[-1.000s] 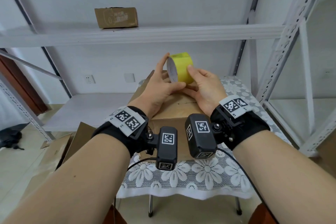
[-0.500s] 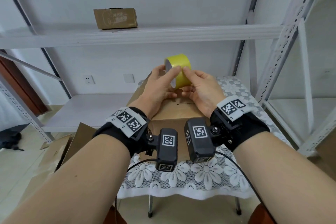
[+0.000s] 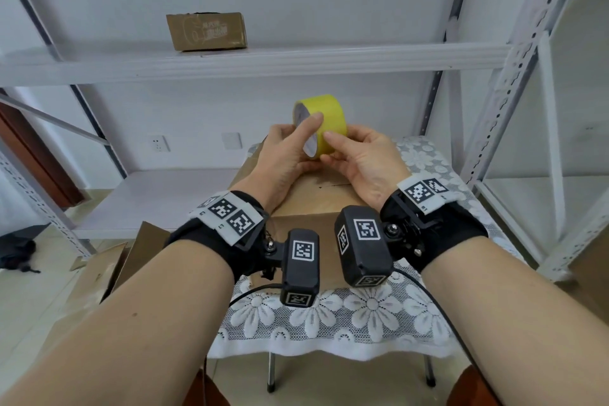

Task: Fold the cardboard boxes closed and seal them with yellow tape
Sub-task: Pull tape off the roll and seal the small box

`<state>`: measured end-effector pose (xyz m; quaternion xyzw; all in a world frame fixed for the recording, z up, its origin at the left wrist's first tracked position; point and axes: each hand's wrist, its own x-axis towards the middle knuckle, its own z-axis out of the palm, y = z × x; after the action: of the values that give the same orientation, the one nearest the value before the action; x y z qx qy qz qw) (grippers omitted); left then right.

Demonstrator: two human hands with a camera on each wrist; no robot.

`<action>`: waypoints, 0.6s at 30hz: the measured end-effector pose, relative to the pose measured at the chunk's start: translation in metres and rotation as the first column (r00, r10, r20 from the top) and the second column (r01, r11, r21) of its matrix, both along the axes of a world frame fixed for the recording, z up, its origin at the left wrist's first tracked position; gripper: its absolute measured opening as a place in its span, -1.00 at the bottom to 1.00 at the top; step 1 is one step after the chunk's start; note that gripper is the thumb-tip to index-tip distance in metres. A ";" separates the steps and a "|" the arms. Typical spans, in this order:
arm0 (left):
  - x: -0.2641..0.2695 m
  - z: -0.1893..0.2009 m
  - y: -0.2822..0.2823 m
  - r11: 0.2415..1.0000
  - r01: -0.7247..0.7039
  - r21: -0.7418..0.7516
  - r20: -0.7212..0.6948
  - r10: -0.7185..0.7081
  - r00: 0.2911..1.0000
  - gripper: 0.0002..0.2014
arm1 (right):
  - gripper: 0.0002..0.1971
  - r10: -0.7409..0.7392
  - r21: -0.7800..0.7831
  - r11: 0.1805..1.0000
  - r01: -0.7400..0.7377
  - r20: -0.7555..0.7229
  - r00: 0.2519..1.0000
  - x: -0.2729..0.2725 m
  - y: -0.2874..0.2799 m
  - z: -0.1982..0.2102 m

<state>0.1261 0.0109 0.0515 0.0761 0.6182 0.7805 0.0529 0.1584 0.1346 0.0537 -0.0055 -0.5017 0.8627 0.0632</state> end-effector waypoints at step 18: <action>-0.002 -0.004 -0.003 0.997 0.078 -0.018 -0.044 -0.079 0.996 -0.09 | -0.85 -0.100 0.020 0.995 0.100 0.021 0.995 0.001 -0.004 0.005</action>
<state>0.1239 0.0081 0.0472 0.1172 0.6222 0.7708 0.0706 0.1598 0.1303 0.0591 -0.0397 -0.5095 0.8537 0.1008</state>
